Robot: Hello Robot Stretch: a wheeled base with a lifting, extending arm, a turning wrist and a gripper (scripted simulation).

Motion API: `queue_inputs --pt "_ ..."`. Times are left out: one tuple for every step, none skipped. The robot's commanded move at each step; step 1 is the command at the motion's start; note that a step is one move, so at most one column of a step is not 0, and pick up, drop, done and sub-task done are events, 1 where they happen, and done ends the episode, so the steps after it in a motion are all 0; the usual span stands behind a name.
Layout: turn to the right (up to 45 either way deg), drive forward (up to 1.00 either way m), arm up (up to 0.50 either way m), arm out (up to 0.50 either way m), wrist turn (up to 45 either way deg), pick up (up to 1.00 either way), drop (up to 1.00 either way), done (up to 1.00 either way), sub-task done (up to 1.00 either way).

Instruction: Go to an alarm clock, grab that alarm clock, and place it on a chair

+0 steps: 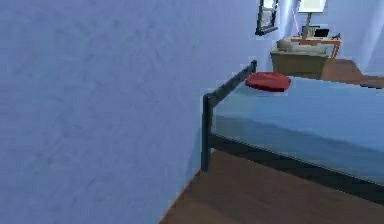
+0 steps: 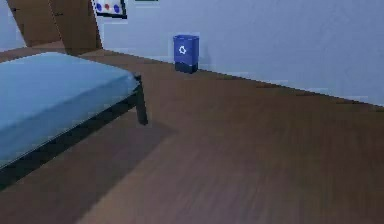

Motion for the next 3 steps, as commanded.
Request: queue_inputs --pt "45.0 0.0 0.0 0.0 0.0 0.0 0.0 0.0 0.0" --pt "45.0 0.0 0.0 0.0 0.0 0.0 0.0 0.0 0.0" --pt "3.0 0.0 0.0 0.0 0.0 0.0 0.0 0.0 0.0"
